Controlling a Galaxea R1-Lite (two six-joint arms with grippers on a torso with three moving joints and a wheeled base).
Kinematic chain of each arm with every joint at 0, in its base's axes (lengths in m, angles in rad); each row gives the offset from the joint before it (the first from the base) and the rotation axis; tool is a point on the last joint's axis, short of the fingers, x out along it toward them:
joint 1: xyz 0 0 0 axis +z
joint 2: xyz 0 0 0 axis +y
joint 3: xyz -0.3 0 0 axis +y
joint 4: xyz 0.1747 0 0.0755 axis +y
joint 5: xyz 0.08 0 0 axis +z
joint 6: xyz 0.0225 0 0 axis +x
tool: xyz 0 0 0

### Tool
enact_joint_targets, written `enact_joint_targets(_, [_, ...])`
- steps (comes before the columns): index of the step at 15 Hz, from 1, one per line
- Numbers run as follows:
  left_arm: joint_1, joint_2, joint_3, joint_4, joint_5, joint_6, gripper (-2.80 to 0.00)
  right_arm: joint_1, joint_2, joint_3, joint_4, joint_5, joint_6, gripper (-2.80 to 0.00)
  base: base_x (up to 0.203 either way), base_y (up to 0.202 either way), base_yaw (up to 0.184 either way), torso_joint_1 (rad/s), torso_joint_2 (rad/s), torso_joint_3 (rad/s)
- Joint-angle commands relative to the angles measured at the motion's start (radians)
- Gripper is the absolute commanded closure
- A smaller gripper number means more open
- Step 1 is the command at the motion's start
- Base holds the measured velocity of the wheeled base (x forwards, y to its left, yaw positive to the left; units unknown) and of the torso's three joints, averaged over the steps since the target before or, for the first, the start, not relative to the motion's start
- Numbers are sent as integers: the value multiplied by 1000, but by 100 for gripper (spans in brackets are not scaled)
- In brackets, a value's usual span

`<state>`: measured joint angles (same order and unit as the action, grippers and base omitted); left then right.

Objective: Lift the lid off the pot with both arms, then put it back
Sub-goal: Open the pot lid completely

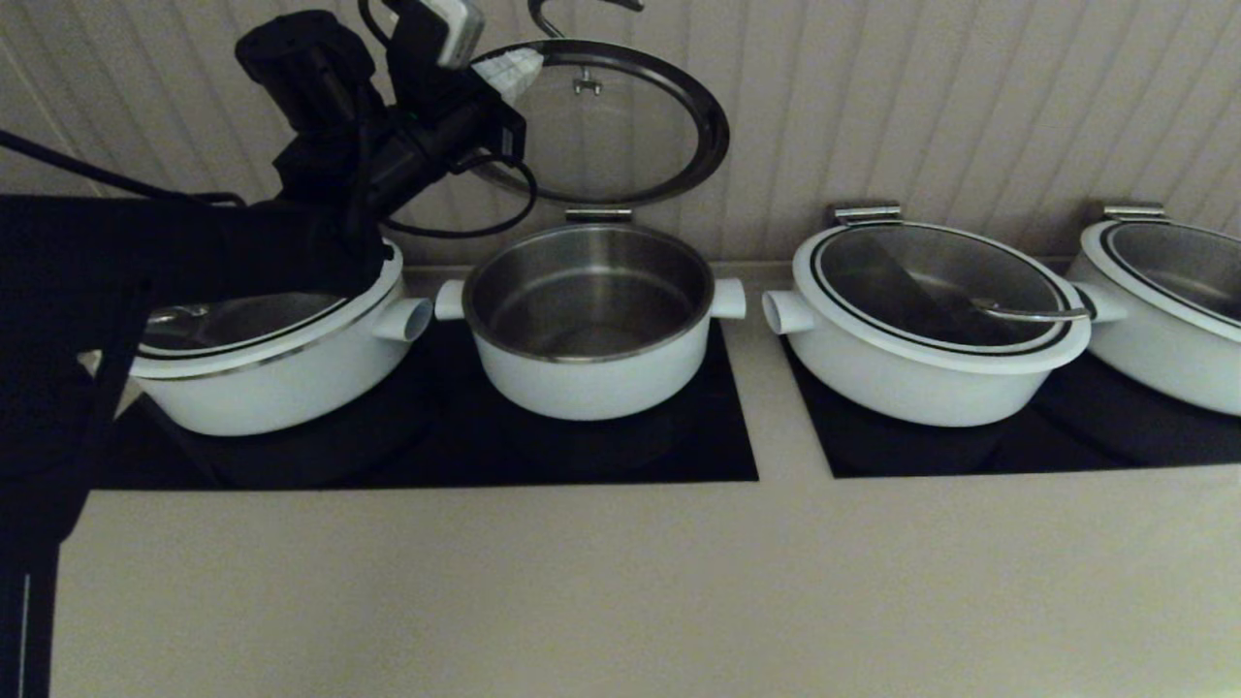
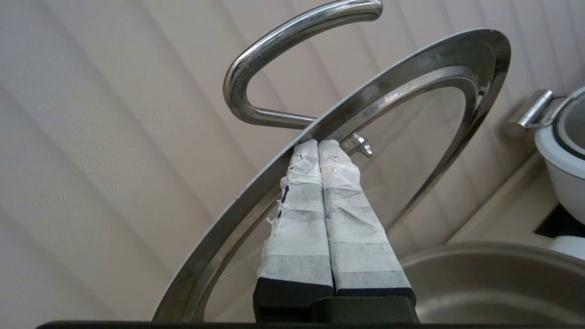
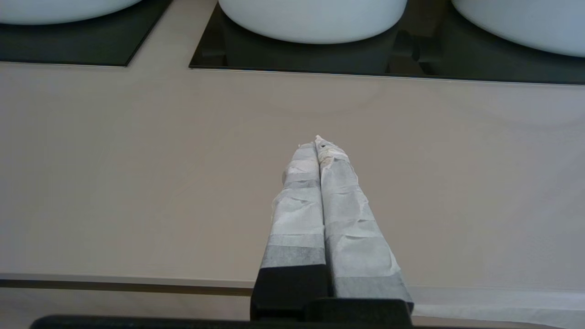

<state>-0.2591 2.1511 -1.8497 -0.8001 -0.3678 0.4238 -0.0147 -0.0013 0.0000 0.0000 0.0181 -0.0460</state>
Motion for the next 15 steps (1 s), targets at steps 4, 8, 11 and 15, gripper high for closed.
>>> enact_joint_targets(4, [0,49,-24,-2,-2,3,0,-1,1,0,0,0,0,0,0,0,0,0,0,0])
enact_joint_targets(8, [8,75,-50,-2,-2,5,0,-1,1,0,0,0,0,0,0,0,0,0,0,0])
enact_joint_targets(11, [17,87,-82,2,-2,4,0,1,1,0,0,0,0,0,0,0,0,0,0,0])
enact_joint_targets(15, [34,90,-83,1,-2,7,0,-1,1,0,0,0,0,0,0,0,0,0,0,0])
